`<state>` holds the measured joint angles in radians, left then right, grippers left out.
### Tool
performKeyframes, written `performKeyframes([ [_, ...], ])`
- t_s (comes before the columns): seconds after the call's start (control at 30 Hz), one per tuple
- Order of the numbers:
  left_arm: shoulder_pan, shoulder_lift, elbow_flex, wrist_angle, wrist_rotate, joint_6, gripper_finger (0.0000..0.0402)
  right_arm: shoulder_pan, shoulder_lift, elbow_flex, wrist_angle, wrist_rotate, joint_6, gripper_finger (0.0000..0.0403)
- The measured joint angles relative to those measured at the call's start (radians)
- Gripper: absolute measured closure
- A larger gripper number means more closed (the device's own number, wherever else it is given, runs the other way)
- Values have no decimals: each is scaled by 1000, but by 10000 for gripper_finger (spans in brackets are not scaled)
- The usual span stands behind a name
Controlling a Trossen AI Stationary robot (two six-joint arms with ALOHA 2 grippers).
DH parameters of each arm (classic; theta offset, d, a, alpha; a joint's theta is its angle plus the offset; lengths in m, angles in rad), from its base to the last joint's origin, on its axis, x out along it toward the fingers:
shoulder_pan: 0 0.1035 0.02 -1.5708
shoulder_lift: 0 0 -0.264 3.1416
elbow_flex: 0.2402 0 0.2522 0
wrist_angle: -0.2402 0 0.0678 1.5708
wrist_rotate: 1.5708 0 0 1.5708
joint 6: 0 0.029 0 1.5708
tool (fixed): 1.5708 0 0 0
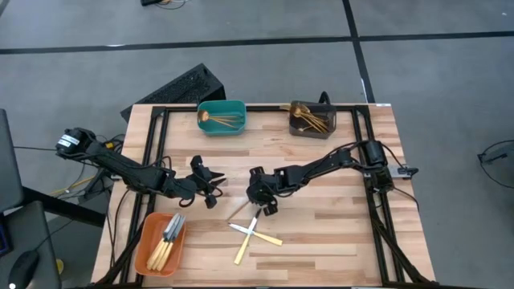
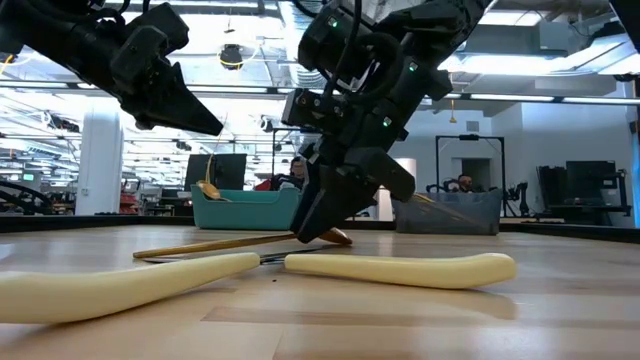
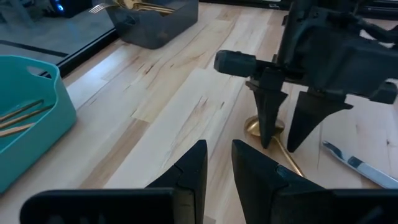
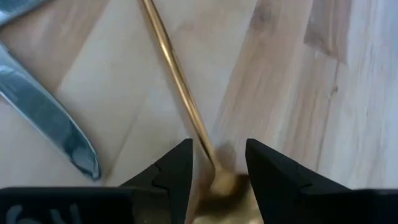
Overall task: Sort silverware by color (type)
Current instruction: Put the gold spoon into the green bin
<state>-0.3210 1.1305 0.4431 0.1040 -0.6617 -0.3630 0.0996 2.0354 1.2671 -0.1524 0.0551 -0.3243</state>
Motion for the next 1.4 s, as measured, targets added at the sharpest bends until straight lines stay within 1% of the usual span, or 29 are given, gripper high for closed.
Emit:
performKeyframes([
  [0.1,0,0,0,0,0,0,338,-15,0,0,-24,0,17,234],
  [0.17,0,0,0,0,0,0,338,-23,0,1,-38,0,35,252],
  [0.23,0,0,0,0,0,0,338,-25,-1,3,-51,0,43,279],
  [0.4,0,0,0,0,0,0,338,-24,-4,4,-94,0,45,363],
  [0.43,0,0,0,0,0,0,338,-24,-5,4,-105,0,52,377],
  [0.47,0,0,0,0,0,0,338,-24,-5,5,-113,0,63,381],
  [0.63,0,0,0,0,0,0,338,-26,-5,5,-119,8,163,376],
  [0.77,0,0,0,0,0,0,338,-25,-5,4,-120,1,203,370],
  [1.03,0,0,0,0,0,0,338,-30,0,0,-117,-6,232,316],
  [1.13,0,0,0,0,0,0,338,-34,0,0,-124,-16,227,307],
  [1.23,0,0,0,0,0,0,338,-41,0,0,-122,-15,252,316],
  [1.37,0,0,0,0,0,0,338,-41,-5,0,-111,-10,321,367],
  [1.4,0,0,0,-1,0,0,338,-40,-9,0,-102,-5,345,372],
])
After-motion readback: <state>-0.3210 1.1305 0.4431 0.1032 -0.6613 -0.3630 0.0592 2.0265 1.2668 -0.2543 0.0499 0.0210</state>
